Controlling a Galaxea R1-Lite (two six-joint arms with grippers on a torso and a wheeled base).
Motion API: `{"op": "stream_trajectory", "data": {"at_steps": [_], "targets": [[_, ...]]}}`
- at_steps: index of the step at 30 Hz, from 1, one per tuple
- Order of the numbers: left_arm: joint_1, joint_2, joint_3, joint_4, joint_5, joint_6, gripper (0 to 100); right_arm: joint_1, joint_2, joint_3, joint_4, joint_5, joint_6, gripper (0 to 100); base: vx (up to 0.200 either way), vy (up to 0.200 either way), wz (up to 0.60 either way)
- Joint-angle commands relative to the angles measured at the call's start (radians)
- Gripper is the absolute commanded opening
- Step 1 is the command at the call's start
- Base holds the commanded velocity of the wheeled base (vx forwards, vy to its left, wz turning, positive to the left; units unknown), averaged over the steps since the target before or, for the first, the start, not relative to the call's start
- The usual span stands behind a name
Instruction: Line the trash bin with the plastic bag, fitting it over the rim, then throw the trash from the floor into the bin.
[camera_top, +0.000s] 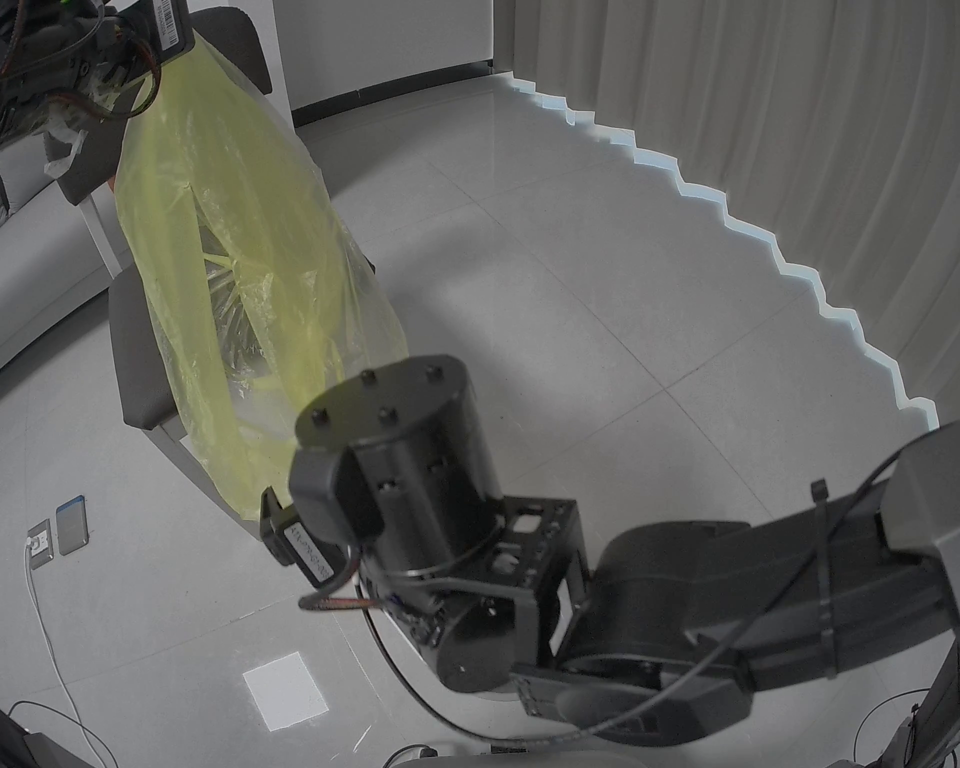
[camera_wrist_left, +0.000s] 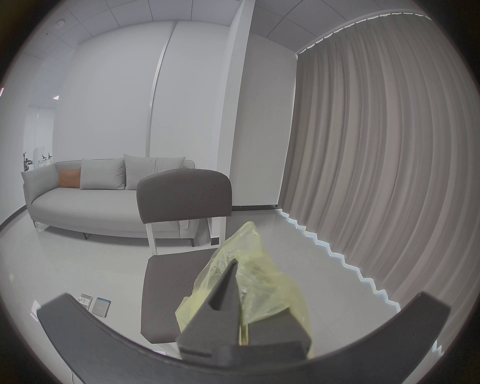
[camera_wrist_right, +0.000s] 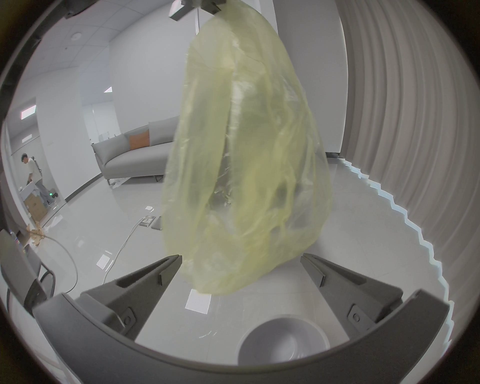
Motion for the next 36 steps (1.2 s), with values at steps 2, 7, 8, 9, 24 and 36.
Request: {"op": "stream_trajectory", "data": {"at_steps": [2,7,8,9,24,36], "targets": [[-0.001,-0.004,-0.004,-0.001,0.0,-0.007,0,-0.064,0.117,-0.138,0.039,0.001,0.002,100,0.0,0.0,0.0],[-0.001,-0.01,-0.001,0.001,0.0,-0.007,0,-0.072,0.17,-0.204,0.042,0.001,0.008,100,0.0,0.0,0.0],[-0.001,-0.01,0.001,0.001,-0.001,-0.007,0,-0.072,0.17,-0.202,0.045,0.003,0.008,100,0.0,0.0,0.0],[-0.001,-0.01,0.001,-0.001,-0.001,-0.007,0,-0.07,0.17,-0.202,0.048,0.004,0.008,100,0.0,0.0,0.0],[-0.031,-0.002,0.062,-0.001,-0.003,-0.019,0,-0.086,-0.054,0.08,0.049,-0.001,0.022,0,0.0,0.0,0.0],[-0.265,-0.025,0.234,0.159,-0.029,-0.095,0,-0.261,-0.354,0.485,0.078,0.006,0.016,0,0.0,0.0,0.0]]}}
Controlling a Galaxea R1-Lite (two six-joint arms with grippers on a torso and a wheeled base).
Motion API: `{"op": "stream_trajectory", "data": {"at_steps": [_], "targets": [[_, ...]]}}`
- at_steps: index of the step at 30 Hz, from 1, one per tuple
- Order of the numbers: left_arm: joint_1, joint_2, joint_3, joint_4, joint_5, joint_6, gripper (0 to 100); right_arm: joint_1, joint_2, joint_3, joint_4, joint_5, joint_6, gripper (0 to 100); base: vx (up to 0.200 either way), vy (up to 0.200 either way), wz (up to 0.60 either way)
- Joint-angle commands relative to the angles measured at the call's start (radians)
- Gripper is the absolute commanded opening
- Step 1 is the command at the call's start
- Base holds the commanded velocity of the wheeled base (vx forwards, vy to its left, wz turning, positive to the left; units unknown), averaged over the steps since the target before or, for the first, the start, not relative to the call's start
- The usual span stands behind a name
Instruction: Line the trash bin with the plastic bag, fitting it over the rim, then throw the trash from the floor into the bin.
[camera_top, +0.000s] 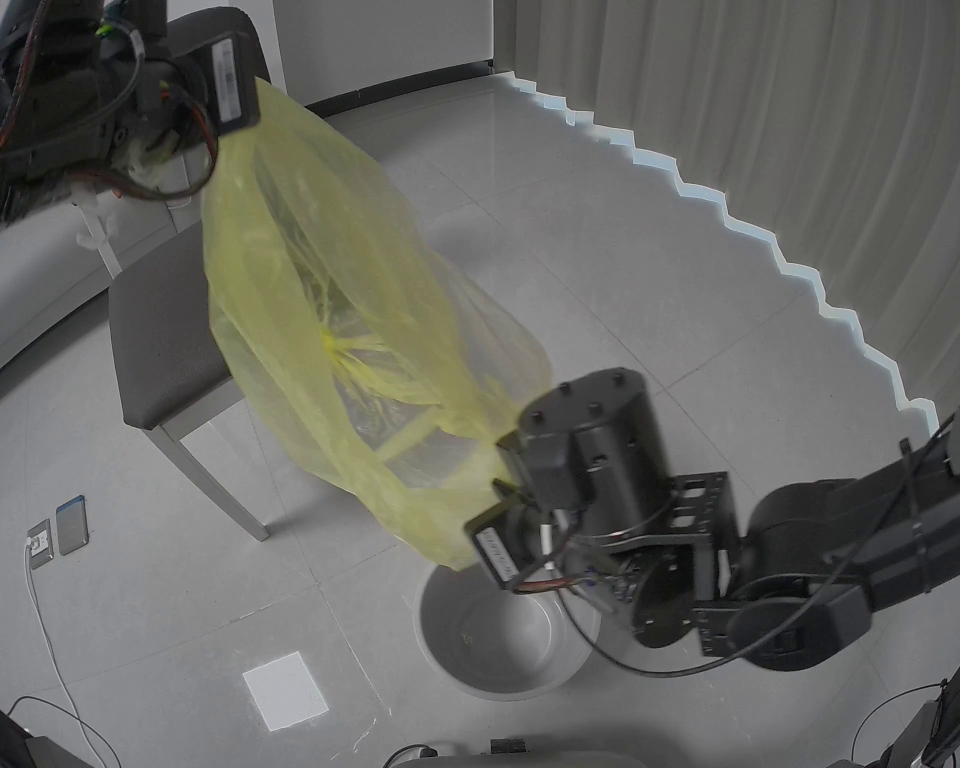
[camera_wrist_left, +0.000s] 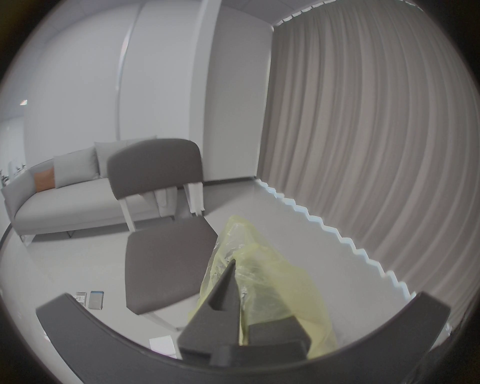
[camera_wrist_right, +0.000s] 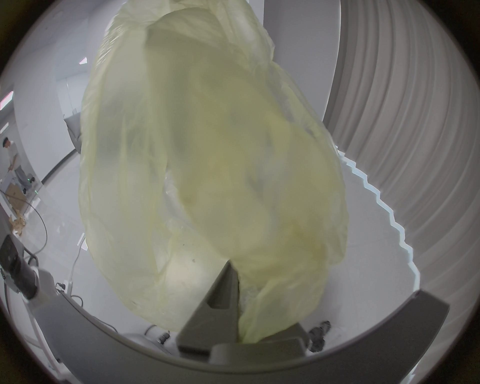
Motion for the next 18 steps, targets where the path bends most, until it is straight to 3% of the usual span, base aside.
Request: {"op": "stream_trajectory", "data": {"at_steps": [1,3,4,5,7,18], "targets": [[-0.134,-0.018,0.113,0.108,-0.034,-0.071,0,-0.106,-0.212,0.192,0.042,0.005,-0.007,0,0.0,0.0,0.0],[-0.13,-0.034,0.176,0.14,-0.126,-0.105,0,-0.137,-0.251,0.231,0.085,0.011,-0.007,0,0.0,0.0,0.0],[-0.13,-0.034,0.176,0.14,-0.126,-0.105,0,-0.137,-0.251,0.231,0.085,0.011,-0.007,0,0.0,0.0,0.0],[-0.105,-0.052,0.253,0.143,-0.222,-0.134,0,-0.163,-0.274,0.26,0.117,0.013,-0.004,0,0.0,0.0,0.0],[-0.076,-0.069,0.334,0.134,-0.277,-0.154,0,-0.184,-0.286,0.284,0.131,0.022,-0.001,0,0.0,0.0,0.0],[-0.079,-0.092,0.673,-0.068,-0.32,-0.264,0,-0.201,-0.249,0.352,0.134,0.099,-0.004,0,0.0,0.0,0.0]]}}
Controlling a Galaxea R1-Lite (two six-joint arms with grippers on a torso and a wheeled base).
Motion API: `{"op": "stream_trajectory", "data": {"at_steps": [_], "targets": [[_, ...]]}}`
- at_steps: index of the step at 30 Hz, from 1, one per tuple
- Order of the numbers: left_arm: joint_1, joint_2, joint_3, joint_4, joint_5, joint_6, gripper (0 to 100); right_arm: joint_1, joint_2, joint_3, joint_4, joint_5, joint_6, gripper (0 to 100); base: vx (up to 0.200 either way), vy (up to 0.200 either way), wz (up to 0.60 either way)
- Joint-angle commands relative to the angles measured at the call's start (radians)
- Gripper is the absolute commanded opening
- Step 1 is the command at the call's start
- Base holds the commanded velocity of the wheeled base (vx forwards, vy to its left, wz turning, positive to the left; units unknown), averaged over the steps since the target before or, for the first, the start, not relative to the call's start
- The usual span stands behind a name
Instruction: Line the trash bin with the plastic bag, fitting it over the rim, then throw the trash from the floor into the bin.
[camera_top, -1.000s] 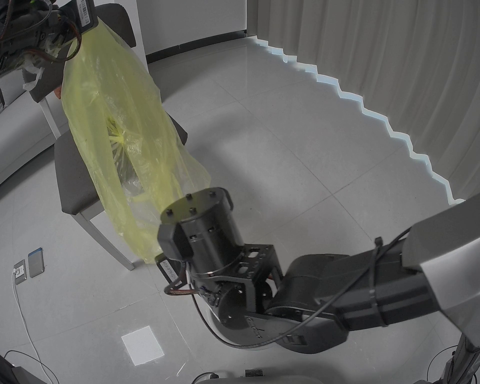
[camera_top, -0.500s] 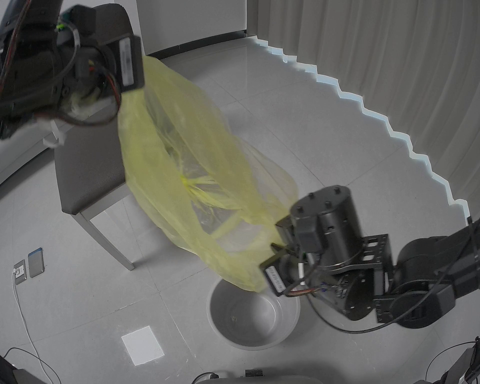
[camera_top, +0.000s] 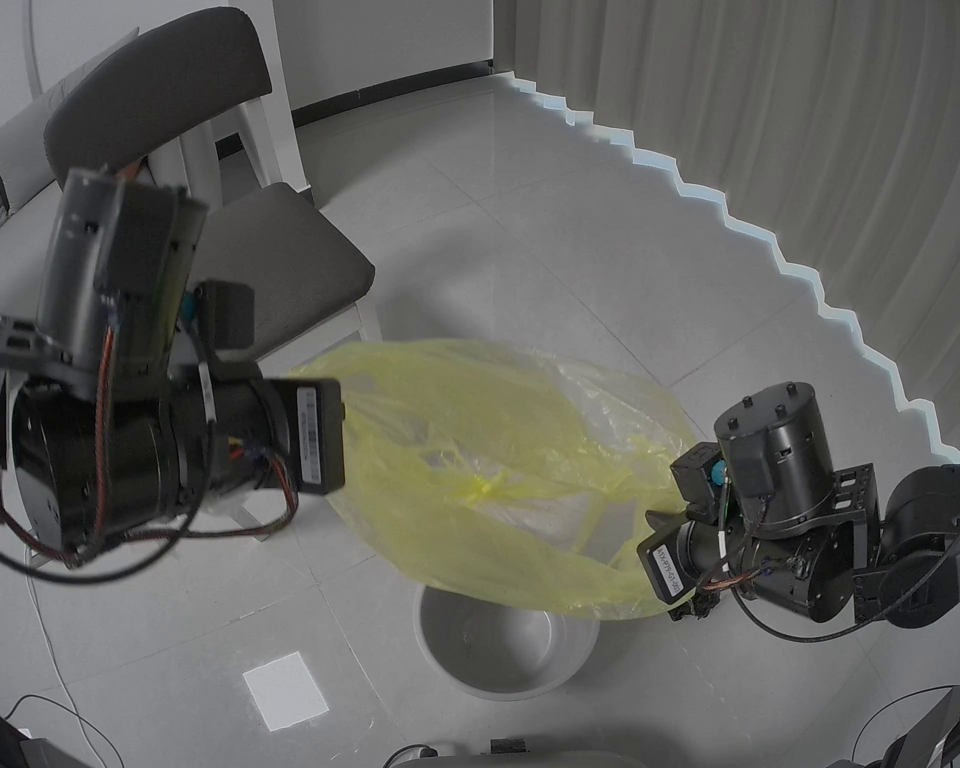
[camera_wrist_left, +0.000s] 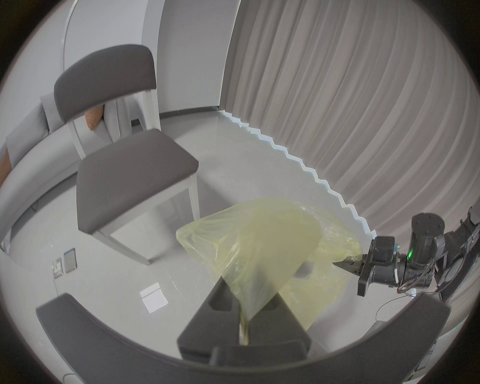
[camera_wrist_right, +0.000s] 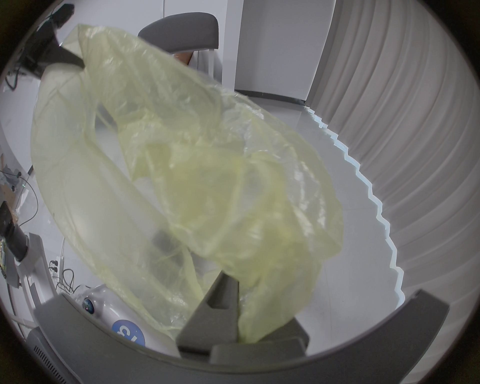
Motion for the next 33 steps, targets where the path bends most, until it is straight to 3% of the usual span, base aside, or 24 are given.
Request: {"op": "stream_trajectory", "data": {"at_steps": [1,6,17,24,33], "targets": [[0.003,-0.012,0.177,-0.108,-0.038,-0.066,0,-0.016,0.019,0.047,0.006,0.029,-0.004,0,0.0,0.0,0.0],[0.014,0.04,0.312,-0.27,-0.082,-0.171,0,-0.046,0.088,0.072,-0.004,0.069,0.003,0,0.0,0.0,0.0],[0.114,0.144,0.484,-0.537,-0.147,-0.183,0,-0.078,0.203,0.072,-0.109,0.162,0.003,0,0.0,0.0,0.0],[0.132,0.272,0.518,-0.651,-0.191,-0.275,0,-0.101,0.35,0.065,-0.245,0.202,0.003,0,0.0,0.0,0.0],[0.145,0.379,0.531,-0.757,-0.203,-0.276,0,-0.152,0.484,0.049,-0.363,0.276,0.002,0,0.0,0.0,0.0]]}}
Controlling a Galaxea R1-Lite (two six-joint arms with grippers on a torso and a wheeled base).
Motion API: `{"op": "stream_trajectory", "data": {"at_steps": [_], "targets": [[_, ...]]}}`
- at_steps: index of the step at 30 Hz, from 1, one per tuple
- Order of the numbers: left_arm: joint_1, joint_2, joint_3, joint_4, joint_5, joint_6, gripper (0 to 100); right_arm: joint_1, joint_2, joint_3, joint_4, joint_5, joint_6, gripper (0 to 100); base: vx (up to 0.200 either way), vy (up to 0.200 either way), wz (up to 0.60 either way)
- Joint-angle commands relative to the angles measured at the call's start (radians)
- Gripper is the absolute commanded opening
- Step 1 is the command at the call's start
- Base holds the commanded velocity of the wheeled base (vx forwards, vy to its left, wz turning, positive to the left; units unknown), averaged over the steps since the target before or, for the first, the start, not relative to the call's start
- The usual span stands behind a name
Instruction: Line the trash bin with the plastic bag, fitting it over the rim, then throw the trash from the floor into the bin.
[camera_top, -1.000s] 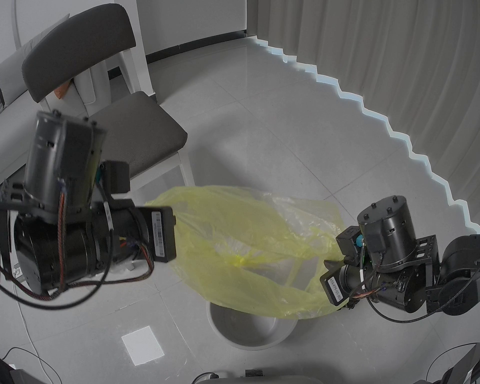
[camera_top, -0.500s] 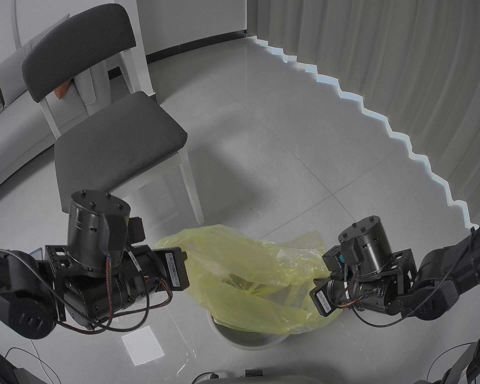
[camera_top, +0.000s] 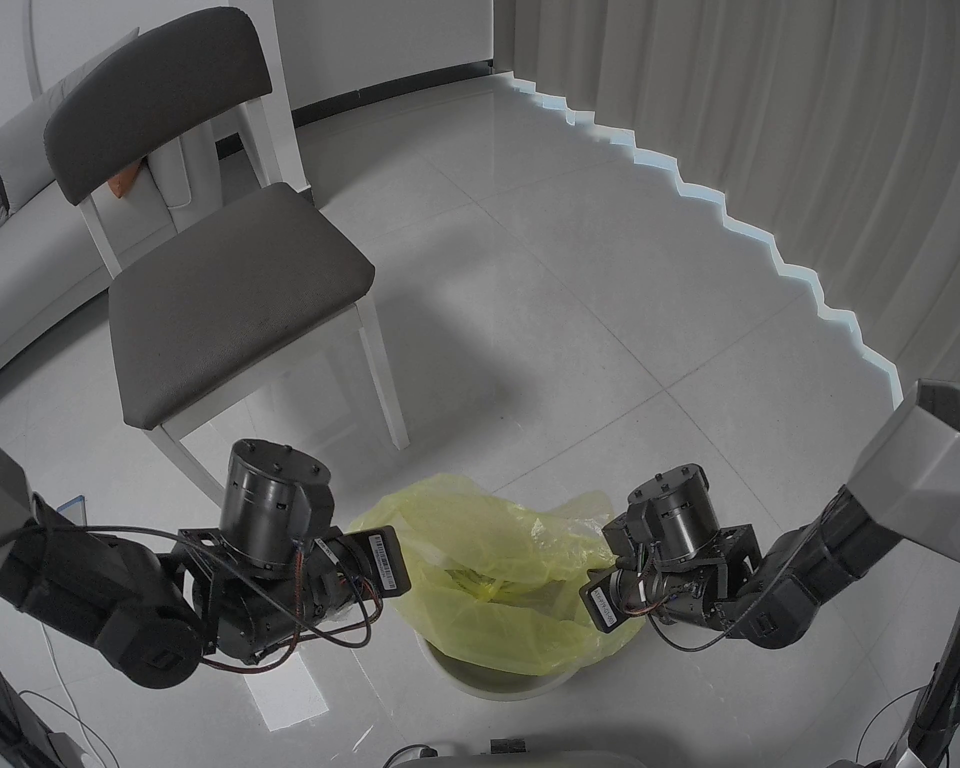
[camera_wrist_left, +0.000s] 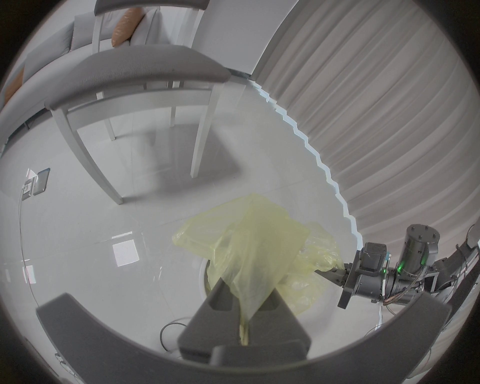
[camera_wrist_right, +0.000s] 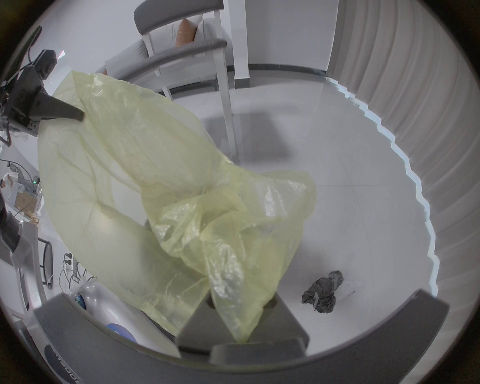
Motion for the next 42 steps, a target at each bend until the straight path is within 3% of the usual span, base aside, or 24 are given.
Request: {"op": "stream_trajectory", "data": {"at_steps": [1,10,20,29,42], "targets": [[0.011,0.077,0.021,-0.007,-0.004,-0.004,0,-0.03,0.095,0.0,-0.015,0.016,-0.002,0,0.0,0.0,0.0],[0.017,-0.046,0.17,-0.01,-0.058,-0.016,0,0.001,-0.048,0.129,0.001,0.024,-0.013,0,0.0,0.0,0.0],[0.046,0.035,0.237,-0.049,-0.104,-0.044,0,0.032,-0.017,0.166,-0.002,0.014,0.0,0,0.0,0.0,0.0],[0.087,0.304,0.228,-0.348,-0.102,-0.027,0,-0.021,0.157,0.048,-0.015,0.024,0.016,0,0.0,0.0,0.0],[0.203,0.388,0.096,-0.356,-0.105,0.064,0,-0.122,0.231,-0.176,0.06,0.025,0.013,0,0.0,0.0,0.0]]}}
